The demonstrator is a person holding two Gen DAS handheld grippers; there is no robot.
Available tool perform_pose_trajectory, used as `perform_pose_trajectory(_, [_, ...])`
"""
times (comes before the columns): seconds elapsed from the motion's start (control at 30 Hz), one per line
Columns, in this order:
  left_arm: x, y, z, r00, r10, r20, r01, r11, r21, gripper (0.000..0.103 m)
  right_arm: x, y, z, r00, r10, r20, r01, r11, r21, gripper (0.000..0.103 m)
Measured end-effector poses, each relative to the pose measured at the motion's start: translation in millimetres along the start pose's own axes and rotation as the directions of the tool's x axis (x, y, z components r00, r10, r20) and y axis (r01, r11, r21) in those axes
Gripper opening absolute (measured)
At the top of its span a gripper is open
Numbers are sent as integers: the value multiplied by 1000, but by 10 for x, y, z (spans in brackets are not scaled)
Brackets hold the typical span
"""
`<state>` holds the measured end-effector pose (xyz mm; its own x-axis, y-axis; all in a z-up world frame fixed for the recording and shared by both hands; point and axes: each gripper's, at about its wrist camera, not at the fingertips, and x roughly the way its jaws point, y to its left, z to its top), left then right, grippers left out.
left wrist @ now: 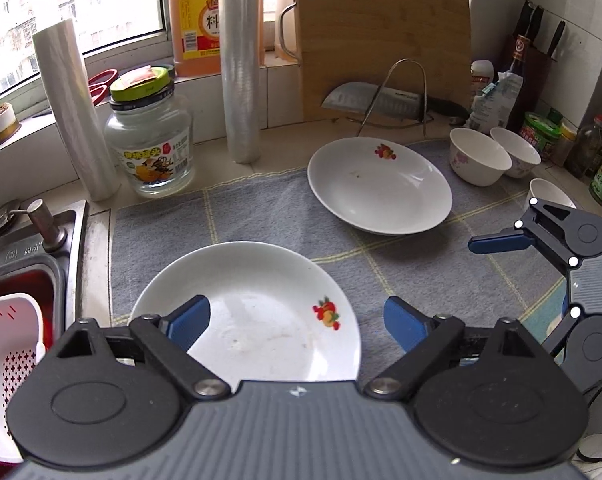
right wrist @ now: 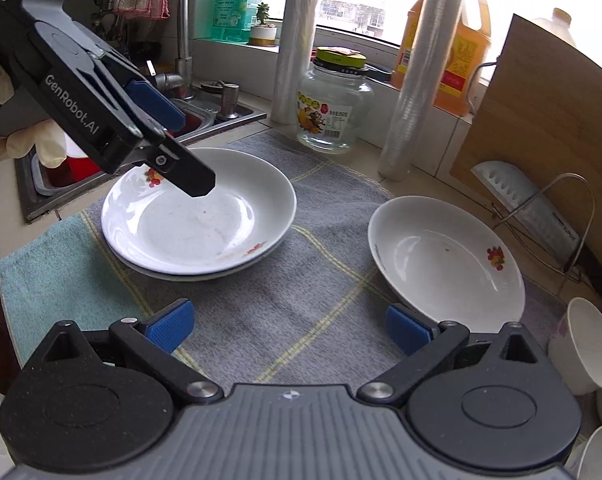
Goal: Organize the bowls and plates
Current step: 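Move the right gripper to the stained fruit-decal plate on the towel, then close the right gripper on the stained plate's rim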
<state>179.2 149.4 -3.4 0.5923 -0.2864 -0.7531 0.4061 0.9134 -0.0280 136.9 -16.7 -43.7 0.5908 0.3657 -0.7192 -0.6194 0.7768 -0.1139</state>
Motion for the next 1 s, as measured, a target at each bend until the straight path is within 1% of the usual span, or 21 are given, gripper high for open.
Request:
perform_pose_trajectory(0.13, [9, -377, -60, 999, 24, 36, -23, 1000, -17, 94, -173, -249, -192, 999, -35, -6, 36, 999, 27, 103])
perform_pose_trajectory(0.23, [54, -613, -98, 999, 21, 39, -19, 999, -29, 94, -282, -459, -320, 998, -65, -13, 66, 996, 62, 103])
perform_pose_trajectory(0.4, [183, -902, -94, 997, 35, 61, -35, 999, -3, 94, -345, -755, -372, 994, -110, -21, 112, 983, 146, 103])
perform_pose_trajectory(0.5, [351, -1019, -41, 995, 54, 81, -56, 998, 29, 94, -325, -903, -350, 990, -137, -24, 139, 972, 189, 103])
perform_pose_trajectory(0.57, [473, -1046, 7, 995, 26, 94, -29, 999, 29, 94, -277, -989, -309, 983, -179, -48, 185, 960, 212, 103])
perform_pose_trajectory(0.67, [659, -1034, 68, 996, 0, 91, 1, 1000, -8, 94, -218, -1113, -254, 968, -235, -83, 248, 946, 207, 103])
perform_pose_trajectory(0.77, [819, -1016, 98, 996, -15, 86, 19, 999, -51, 94, -187, -1250, -186, 957, -272, -102, 287, 936, 201, 103])
perform_pose_trajectory(0.87, [987, -1060, 107, 998, 13, 60, -10, 999, -53, 94, -132, -1391, -88, 961, -256, -105, 273, 941, 202, 103])
perform_pose_trajectory(0.9, [1032, -1073, 109, 998, 17, 61, -13, 998, -58, 94, -109, -1429, -54, 965, -242, -103, 258, 945, 201, 103])
perform_pose_trajectory(1.0, [1179, -1121, 116, 998, 54, 38, -51, 996, -69, 94, 20, -1553, 67, 977, -192, -97, 207, 961, 185, 103])
